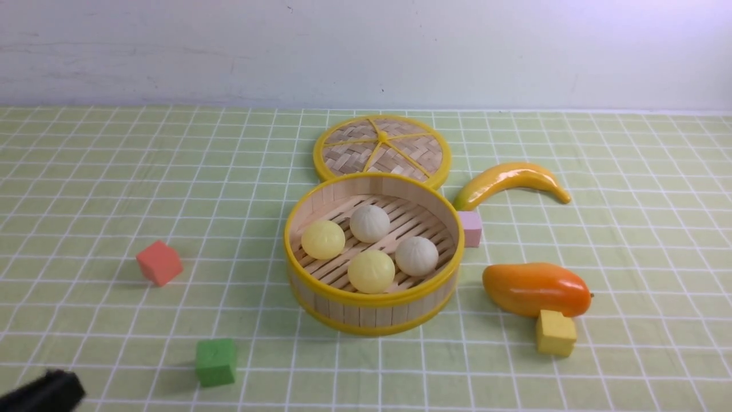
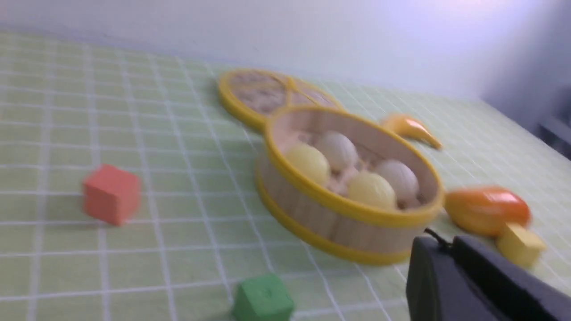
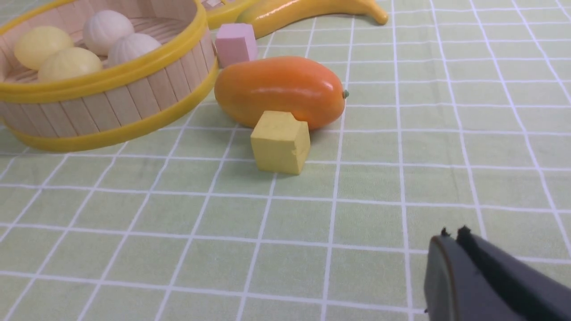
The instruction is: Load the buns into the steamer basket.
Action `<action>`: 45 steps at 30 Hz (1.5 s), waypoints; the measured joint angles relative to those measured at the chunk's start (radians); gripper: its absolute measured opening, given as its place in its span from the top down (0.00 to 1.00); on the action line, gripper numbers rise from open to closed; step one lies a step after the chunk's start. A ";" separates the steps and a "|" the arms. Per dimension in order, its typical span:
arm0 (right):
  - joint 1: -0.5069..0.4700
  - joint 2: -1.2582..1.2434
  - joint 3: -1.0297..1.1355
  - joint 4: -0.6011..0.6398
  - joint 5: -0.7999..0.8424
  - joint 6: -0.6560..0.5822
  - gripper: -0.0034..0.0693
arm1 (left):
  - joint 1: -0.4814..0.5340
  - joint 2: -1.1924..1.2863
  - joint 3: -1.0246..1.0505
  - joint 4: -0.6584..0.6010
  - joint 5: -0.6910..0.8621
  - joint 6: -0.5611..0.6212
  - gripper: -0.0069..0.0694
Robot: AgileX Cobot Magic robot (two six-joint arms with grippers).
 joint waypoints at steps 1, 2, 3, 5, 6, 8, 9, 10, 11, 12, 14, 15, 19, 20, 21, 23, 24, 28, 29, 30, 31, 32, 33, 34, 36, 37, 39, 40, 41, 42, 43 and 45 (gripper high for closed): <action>0.000 0.000 0.000 0.000 0.000 0.000 0.94 | 0.060 -0.021 0.003 -0.011 0.008 0.001 0.92; 0.000 0.000 0.000 0.000 0.000 0.000 0.93 | 0.127 -0.044 0.013 -0.027 0.012 0.006 0.93; 0.000 0.000 0.000 0.000 0.000 0.000 0.93 | 0.167 -0.057 0.029 -0.035 0.015 0.012 0.93; 0.000 0.000 0.000 0.000 0.000 0.000 0.93 | 0.238 -0.085 0.077 -0.046 0.021 0.021 0.93; 0.000 0.000 0.000 0.000 0.000 0.000 0.93 | 0.250 -0.092 0.083 -0.047 0.023 0.021 0.93; 0.000 0.000 0.000 0.000 0.000 0.000 0.93 | 0.289 -0.117 0.146 -0.051 0.048 0.023 0.93; 0.000 0.000 0.000 0.000 0.000 0.000 0.93 | 0.301 -0.123 0.167 -0.052 0.114 0.023 0.93; 0.000 0.000 0.000 0.000 0.000 0.000 0.93 | 0.304 -0.123 0.172 -0.052 0.153 0.023 0.93; 0.000 0.000 0.000 0.000 0.000 0.000 0.93 | 0.307 -0.123 0.176 -0.052 0.181 0.023 0.93; 0.000 0.000 0.000 0.000 0.000 0.000 0.93 | 0.308 -0.123 0.178 -0.052 0.196 0.023 0.93; 0.000 0.000 0.000 0.000 0.000 0.000 0.93 | 0.308 -0.123 0.178 -0.052 0.204 0.023 0.93; 0.000 0.000 0.000 0.000 0.000 0.000 0.93 | 0.308 -0.123 0.178 -0.052 0.205 0.023 0.93; 0.000 0.000 0.000 0.000 0.000 0.000 0.92 | 0.308 -0.123 0.178 -0.053 0.206 0.023 0.93; 0.000 0.000 0.000 0.000 0.000 0.000 0.92 | 0.308 -0.123 0.178 -0.053 0.205 0.023 0.93; 0.000 0.000 0.000 0.000 0.000 0.000 0.92 | 0.308 -0.123 0.178 -0.053 0.205 0.023 0.93; 0.000 0.000 0.000 0.000 0.000 0.000 0.92 | 0.308 -0.123 0.178 -0.053 0.205 0.023 0.93; 0.000 0.000 0.000 0.000 0.000 0.000 0.92 | 0.308 -0.123 0.178 -0.053 0.205 0.023 0.93; 0.000 0.000 0.000 0.000 0.000 0.000 0.91 | 0.308 -0.123 0.178 -0.053 0.205 0.023 0.93; 0.000 0.000 0.000 0.000 0.000 0.000 0.91 | 0.308 -0.123 0.178 -0.053 0.205 0.023 0.93; 0.000 0.000 0.000 0.000 0.000 0.000 0.91 | 0.308 -0.123 0.178 -0.053 0.205 0.023 0.93; 0.000 0.000 0.000 0.000 0.000 0.000 0.90 | 0.308 -0.123 0.178 -0.053 0.205 0.023 0.93; 0.000 0.000 0.000 0.000 0.000 0.000 0.90 | 0.308 -0.123 0.178 -0.053 0.205 0.023 0.93; 0.000 0.000 0.000 0.000 0.000 0.000 0.90 | 0.308 -0.123 0.178 -0.053 0.205 0.023 0.93; 0.000 0.000 0.000 0.000 0.000 0.000 0.90 | 0.308 -0.123 0.178 -0.053 0.205 0.023 0.93; 0.000 0.000 0.000 0.000 0.000 0.000 0.89 | 0.308 -0.123 0.178 -0.053 0.205 0.023 0.93; 0.000 0.000 0.000 0.000 0.000 0.000 0.89 | 0.308 -0.123 0.178 -0.053 0.205 0.023 0.93; 0.000 0.000 0.000 0.000 0.000 0.000 0.89 | 0.308 -0.123 0.178 -0.053 0.205 0.023 0.93; 0.000 0.000 0.000 0.000 0.000 0.000 0.89 | 0.308 -0.123 0.178 -0.053 0.205 0.023 0.93; 0.000 0.000 0.000 0.000 0.000 0.000 0.89 | 0.308 -0.123 0.178 -0.053 0.205 0.023 0.93; 0.000 0.000 0.000 0.000 0.000 0.000 0.88 | 0.308 -0.123 0.178 -0.053 0.205 0.023 0.93; 0.000 0.000 0.000 0.000 0.000 0.000 0.88 | 0.308 -0.123 0.178 -0.053 0.205 0.023 0.93; 0.000 0.000 0.000 0.000 0.000 0.000 0.88 | 0.308 -0.123 0.178 -0.053 0.205 0.023 0.93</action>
